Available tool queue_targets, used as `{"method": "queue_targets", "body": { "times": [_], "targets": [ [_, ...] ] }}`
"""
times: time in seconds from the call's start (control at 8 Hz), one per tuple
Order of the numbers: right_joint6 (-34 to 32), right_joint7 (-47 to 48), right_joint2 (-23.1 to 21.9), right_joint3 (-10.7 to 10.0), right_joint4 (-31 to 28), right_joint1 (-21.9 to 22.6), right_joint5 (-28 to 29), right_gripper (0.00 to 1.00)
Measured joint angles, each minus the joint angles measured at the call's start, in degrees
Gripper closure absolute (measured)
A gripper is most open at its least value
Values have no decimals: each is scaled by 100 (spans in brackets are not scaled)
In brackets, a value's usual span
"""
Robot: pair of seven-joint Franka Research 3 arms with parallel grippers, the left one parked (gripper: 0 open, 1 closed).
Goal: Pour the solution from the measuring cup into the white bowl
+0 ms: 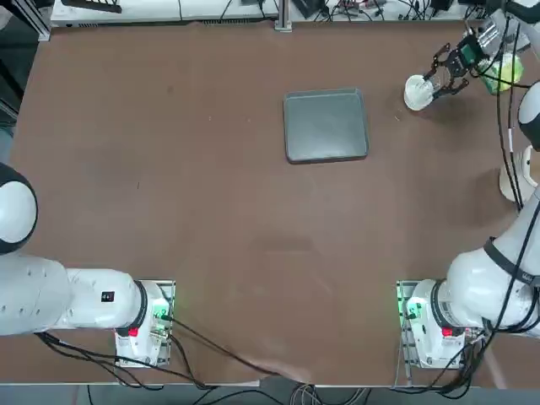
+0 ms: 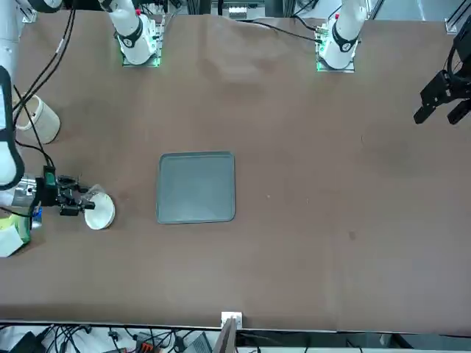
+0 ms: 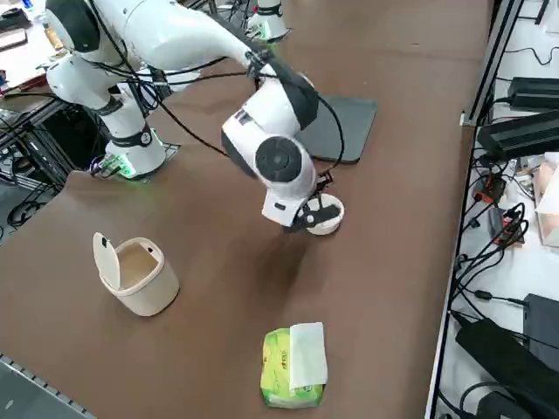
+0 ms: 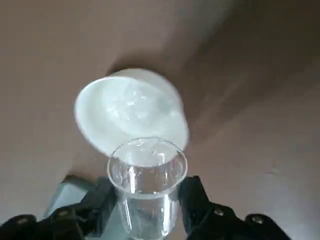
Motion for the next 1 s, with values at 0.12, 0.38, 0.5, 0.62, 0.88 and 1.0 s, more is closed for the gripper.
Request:
{"method": "queue_targets", "body": {
  "times": [0.12,0.38,0.5,0.62,0.88,1.0],
  "targets": [
    [11,888,-121,11,11,240,-749,27],
    [-13,2635,-407,17,29,791,-1727,27],
    [-271,3346,-572,19,24,998,-2248,27],
    [-650,4036,-752,21,-68,1195,-2808,27],
    [-865,5324,-1245,23,-861,1583,-3752,27],
    [-871,6067,-1474,26,-1414,1823,-4221,27]
  ]
}}
